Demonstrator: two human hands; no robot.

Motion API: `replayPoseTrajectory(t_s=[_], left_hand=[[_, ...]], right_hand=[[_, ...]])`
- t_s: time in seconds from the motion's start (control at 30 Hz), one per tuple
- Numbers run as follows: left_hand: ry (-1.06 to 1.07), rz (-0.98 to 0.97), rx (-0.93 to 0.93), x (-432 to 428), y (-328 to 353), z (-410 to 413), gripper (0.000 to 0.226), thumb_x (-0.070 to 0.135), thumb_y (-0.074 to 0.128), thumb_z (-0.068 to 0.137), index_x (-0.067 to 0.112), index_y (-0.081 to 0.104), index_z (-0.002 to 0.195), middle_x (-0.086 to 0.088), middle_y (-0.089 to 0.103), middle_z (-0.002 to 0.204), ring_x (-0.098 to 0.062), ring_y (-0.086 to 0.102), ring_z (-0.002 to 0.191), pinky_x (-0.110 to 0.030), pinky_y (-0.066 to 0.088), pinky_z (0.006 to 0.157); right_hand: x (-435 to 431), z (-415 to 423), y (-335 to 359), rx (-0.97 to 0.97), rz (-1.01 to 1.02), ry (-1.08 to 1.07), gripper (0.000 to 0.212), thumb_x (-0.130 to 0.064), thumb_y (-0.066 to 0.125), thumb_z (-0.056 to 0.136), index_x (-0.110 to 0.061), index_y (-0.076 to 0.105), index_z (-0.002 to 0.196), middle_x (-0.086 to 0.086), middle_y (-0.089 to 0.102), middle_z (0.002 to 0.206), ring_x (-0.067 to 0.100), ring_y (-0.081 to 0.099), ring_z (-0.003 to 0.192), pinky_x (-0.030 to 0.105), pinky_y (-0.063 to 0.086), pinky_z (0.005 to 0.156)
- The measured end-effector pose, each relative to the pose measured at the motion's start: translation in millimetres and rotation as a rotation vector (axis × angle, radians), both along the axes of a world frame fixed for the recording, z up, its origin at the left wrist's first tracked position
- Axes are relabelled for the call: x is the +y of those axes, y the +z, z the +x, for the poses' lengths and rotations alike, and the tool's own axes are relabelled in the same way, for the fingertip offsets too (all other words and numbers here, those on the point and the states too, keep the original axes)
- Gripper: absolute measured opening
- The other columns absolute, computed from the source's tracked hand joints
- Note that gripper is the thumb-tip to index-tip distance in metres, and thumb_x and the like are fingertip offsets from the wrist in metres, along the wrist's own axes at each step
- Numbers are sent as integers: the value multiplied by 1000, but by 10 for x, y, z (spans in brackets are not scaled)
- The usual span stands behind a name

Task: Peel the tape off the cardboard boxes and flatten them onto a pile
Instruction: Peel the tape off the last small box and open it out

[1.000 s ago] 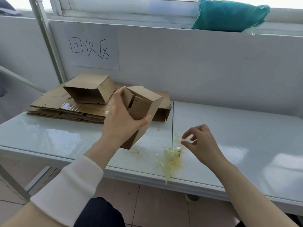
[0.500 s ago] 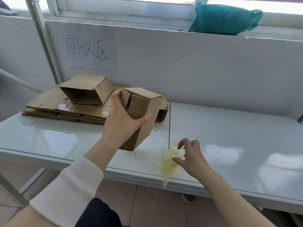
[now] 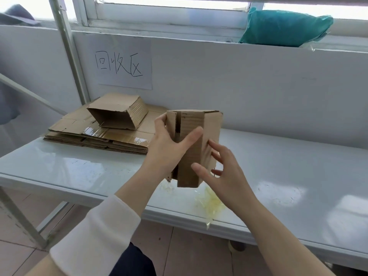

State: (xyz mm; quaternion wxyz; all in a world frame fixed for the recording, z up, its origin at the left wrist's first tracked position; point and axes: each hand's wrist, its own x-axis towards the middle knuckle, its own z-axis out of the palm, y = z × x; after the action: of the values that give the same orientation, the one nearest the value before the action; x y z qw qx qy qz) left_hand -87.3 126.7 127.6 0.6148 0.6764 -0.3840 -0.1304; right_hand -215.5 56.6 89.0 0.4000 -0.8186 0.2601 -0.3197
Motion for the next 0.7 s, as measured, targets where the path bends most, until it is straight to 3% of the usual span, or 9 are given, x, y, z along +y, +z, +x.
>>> replayPoseTrajectory(t_s=[0.07, 0.13, 0.27, 0.33, 0.4, 0.47, 0.53, 0.63, 0.7], left_hand=[[-64, -62, 84, 42, 65, -18, 69, 63, 46, 70, 30, 32, 129, 15, 54, 103, -2, 56, 97, -25, 48, 87], [-106, -79, 87, 89, 120, -11, 67, 65, 31, 71, 28, 37, 127, 15, 56, 100, 2, 56, 90, -20, 48, 81], [-110, -69, 58, 169, 148, 52, 82, 74, 26, 63, 29, 40, 131, 13, 58, 110, -9, 57, 107, -35, 47, 96], [-71, -7, 15, 201, 164, 128, 89, 76, 32, 62, 28, 32, 137, 10, 56, 118, -12, 54, 111, -36, 43, 100], [-24, 69, -34, 214, 170, 230, 94, 76, 46, 63, 31, 20, 142, 8, 53, 120, -13, 52, 111, -35, 42, 101], [-6, 123, -120, 219, 161, 306, 86, 54, 64, 76, 34, 13, 141, 7, 52, 111, -13, 55, 104, -34, 44, 97], [-10, 114, -206, 211, 147, 378, 69, 24, 65, 85, 33, 21, 137, 5, 50, 111, -14, 58, 98, -30, 50, 88], [65, 133, -389, 238, 181, 474, 56, 4, 61, 82, 25, 39, 129, 4, 52, 115, -12, 56, 103, -11, 47, 71], [167, 206, -553, 259, 212, 529, 63, 7, 67, 79, 21, 39, 133, 1, 47, 131, -16, 45, 122, -16, 41, 88]], right_hand=[[35, 72, 49, -20, 23, -24, 108, -74, 58, 51, -26, 28, 142, -12, 33, 146, 3, 32, 134, 37, 39, 107], [56, 123, 96, -27, -19, -66, 110, -64, 70, 52, -23, 25, 143, -11, 38, 143, 2, 35, 131, 33, 39, 106], [61, 171, 138, -39, -70, -3, 58, -31, 70, 77, -36, 38, 126, -18, 56, 109, -12, 53, 93, 7, 46, 74], [57, 145, 153, -25, 15, 109, 39, -26, 56, 88, -36, 45, 124, -17, 59, 113, -10, 54, 103, 8, 47, 79], [64, 110, 161, -35, 66, 138, 26, -25, 42, 95, -31, 59, 114, -6, 62, 117, 5, 55, 109, 16, 45, 89], [71, 100, 151, -50, 60, 110, 28, -24, 36, 98, -23, 64, 91, 12, 64, 95, 26, 57, 88, 20, 41, 73], [68, 111, 148, -57, 26, 53, 30, -24, 35, 98, -14, 60, 87, 21, 60, 83, 35, 50, 76, 18, 36, 58], [42, 130, 142, -106, -97, -51, 24, -21, 35, 98, -24, 58, 102, 9, 62, 77, 25, 54, 68, 15, 44, 58], [21, 134, 142, -98, -217, -89, 29, -18, 36, 97, -13, 58, 115, -7, 57, 71, 13, 54, 60, 10, 44, 62]])
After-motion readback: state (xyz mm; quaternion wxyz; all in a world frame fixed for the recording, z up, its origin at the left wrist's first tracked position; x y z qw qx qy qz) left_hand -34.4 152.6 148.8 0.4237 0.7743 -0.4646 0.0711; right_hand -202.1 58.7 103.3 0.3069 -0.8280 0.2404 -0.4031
